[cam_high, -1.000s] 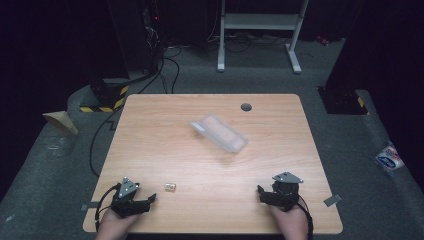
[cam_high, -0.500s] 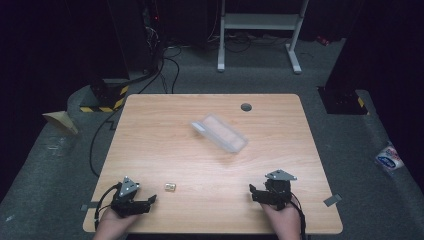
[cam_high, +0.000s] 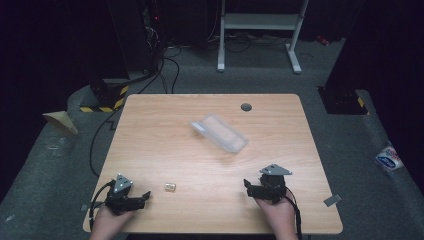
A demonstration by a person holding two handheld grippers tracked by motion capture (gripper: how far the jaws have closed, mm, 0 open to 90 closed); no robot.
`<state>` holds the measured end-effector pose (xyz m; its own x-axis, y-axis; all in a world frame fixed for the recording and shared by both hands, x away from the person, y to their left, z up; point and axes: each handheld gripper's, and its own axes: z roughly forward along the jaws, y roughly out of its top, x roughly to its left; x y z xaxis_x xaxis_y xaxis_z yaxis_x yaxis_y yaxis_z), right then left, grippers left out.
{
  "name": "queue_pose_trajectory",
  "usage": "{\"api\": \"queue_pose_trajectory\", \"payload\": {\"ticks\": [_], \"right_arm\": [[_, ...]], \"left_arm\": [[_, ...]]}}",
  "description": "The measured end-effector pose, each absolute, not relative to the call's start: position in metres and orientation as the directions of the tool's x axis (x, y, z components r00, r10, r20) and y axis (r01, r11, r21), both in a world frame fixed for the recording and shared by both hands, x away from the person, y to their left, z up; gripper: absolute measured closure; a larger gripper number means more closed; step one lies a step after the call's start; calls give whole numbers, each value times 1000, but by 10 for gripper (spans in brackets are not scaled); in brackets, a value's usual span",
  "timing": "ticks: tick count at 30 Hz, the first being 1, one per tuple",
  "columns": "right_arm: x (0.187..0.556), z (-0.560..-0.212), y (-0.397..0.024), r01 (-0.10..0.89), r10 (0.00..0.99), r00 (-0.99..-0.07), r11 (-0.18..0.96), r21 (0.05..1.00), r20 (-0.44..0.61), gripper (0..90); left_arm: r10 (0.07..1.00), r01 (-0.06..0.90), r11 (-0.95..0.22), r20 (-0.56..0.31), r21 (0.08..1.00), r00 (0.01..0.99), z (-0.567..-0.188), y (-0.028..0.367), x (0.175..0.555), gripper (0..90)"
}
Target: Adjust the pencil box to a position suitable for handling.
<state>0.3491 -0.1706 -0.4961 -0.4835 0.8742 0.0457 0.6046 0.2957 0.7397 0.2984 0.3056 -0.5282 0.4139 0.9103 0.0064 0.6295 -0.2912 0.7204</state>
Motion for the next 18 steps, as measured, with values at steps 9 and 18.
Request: {"api": "queue_pose_trajectory", "payload": {"ticks": [9,18], "right_arm": [[364,-484,-163,569,875,-483,281,773,37,291],[385,-470,-138,521,869,-494,293,802,3,441]], "left_arm": [[910,624,-284,-1,728,415,-530,306,299,129],[906,620,-292,3,728,423,-530,306,299,130]]}}
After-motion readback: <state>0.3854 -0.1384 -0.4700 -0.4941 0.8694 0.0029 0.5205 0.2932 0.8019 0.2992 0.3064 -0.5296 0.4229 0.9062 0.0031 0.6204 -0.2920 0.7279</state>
